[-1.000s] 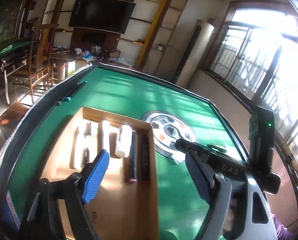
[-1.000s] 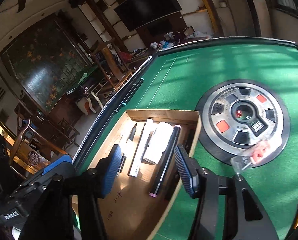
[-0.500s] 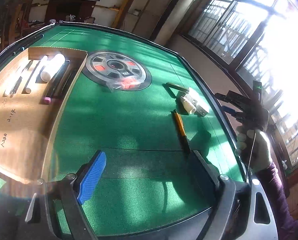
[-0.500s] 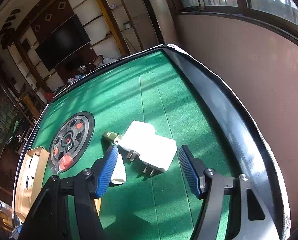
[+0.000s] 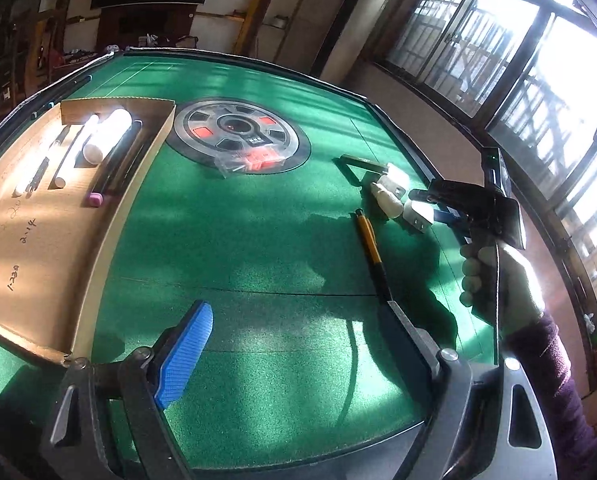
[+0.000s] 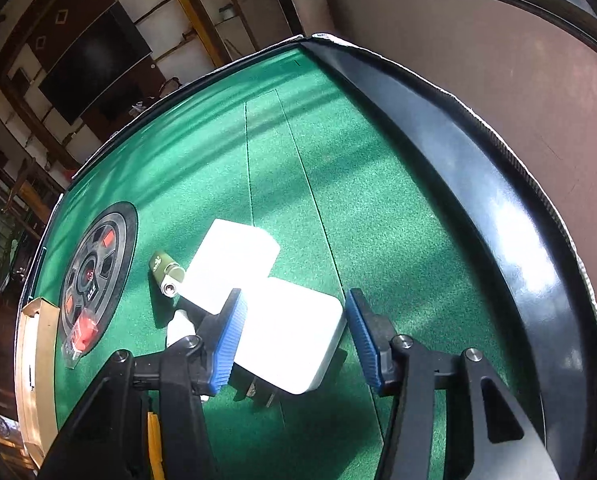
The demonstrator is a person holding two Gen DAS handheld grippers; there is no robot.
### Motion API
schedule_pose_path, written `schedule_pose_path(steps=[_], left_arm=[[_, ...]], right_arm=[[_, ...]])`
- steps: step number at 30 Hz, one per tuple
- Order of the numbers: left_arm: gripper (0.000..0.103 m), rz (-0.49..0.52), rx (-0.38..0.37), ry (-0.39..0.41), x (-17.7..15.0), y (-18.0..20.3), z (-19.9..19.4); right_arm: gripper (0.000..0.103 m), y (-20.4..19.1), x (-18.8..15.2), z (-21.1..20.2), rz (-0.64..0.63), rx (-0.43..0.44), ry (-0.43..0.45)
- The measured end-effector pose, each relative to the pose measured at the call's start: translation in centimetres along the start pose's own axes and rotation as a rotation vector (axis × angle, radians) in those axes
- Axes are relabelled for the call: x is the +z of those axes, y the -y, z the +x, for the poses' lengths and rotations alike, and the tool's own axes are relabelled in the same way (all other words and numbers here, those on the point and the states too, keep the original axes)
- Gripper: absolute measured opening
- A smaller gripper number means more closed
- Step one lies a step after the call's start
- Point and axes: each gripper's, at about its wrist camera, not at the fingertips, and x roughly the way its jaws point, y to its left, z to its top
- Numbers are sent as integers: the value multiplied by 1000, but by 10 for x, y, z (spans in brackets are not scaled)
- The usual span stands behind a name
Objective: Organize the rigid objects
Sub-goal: 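Move the right tool to the white charger and close on it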
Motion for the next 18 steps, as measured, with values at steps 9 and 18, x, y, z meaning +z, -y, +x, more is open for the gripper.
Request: schedule_pose_path(steps=[9,18], left_arm=[[88,49,30,-41,0,13,20],[87,185,11,-48,27,69,64]], right_arm=[[52,-13,-72,-34,-99,111,-26],[58,18,-73,-64,35,198,149]])
